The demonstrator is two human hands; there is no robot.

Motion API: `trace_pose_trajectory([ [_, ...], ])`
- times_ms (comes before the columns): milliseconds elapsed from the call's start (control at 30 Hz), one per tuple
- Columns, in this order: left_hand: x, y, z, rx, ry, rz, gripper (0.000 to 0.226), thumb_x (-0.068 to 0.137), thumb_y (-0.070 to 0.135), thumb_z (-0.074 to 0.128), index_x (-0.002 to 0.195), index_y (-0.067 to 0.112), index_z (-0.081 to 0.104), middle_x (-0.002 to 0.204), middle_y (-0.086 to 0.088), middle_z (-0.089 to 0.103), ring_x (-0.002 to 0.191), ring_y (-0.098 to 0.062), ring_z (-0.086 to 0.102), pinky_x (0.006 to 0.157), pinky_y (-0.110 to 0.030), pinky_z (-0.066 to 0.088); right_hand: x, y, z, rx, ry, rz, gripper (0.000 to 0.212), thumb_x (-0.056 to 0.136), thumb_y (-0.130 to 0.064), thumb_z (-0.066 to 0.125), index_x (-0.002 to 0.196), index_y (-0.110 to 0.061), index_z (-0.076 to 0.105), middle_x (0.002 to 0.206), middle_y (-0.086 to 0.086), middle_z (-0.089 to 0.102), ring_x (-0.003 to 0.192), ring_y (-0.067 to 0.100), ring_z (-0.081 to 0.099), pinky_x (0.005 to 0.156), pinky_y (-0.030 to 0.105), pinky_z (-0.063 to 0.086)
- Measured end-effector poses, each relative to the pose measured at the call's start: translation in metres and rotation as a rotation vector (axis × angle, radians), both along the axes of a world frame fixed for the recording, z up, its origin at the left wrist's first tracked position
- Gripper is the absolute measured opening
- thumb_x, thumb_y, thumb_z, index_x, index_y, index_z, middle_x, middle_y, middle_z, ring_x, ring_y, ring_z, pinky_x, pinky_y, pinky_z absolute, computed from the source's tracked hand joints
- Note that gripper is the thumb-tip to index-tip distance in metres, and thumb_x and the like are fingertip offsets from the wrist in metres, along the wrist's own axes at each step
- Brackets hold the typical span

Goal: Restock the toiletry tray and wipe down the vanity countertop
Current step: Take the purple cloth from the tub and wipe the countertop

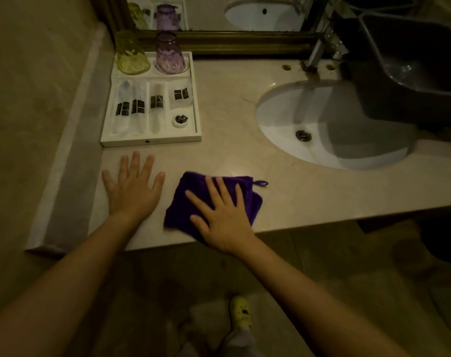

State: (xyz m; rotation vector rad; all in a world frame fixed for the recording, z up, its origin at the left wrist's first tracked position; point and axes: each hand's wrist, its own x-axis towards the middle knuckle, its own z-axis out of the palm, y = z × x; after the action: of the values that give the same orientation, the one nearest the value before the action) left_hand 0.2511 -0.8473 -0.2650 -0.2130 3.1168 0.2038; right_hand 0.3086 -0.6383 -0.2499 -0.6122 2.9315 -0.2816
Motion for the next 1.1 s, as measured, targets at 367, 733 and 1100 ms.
trace_pose_trajectory([
  [367, 0.002, 0.001, 0.008, 0.023, -0.042, 0.007, 0.061, 0.089, 0.06, 0.011, 0.145, 0.036, 0.0, 0.158, 0.002, -0.005, 0.144, -0.019, -0.008, 0.113, -0.056, -0.007, 0.001, 0.098, 0.005, 0.063, 0.01, -0.151, 0.059, 0.086, -0.061, 0.002, 0.143, -0.047, 0.004, 0.159, -0.004, -0.002, 0.146, 0.019, -0.006, 0.115, 0.048, -0.006],
  [733, 0.001, 0.002, 0.006, 0.011, -0.037, 0.009, 0.062, 0.089, 0.06, 0.009, 0.145, 0.036, 0.001, 0.158, 0.001, -0.003, 0.145, -0.02, -0.007, 0.113, -0.057, -0.006, -0.051, 0.07, 0.002, 0.019, -0.016, -0.279, 0.059, 0.091, -0.059, 0.013, 0.145, -0.041, 0.002, 0.159, 0.003, -0.009, 0.145, 0.026, -0.011, 0.109, 0.051, -0.017],
  [1100, -0.007, 0.047, 0.052, 0.338, 0.025, -0.098, 0.054, 0.092, 0.036, 0.042, 0.142, 0.022, 0.027, 0.151, -0.01, 0.029, 0.14, -0.026, 0.023, 0.114, -0.052, 0.015, -0.064, 0.086, 0.046, -0.159, -0.064, -0.264, 0.047, 0.093, -0.034, 0.044, 0.138, -0.02, 0.036, 0.141, 0.004, 0.045, 0.129, 0.027, 0.038, 0.105, 0.049, 0.026],
])
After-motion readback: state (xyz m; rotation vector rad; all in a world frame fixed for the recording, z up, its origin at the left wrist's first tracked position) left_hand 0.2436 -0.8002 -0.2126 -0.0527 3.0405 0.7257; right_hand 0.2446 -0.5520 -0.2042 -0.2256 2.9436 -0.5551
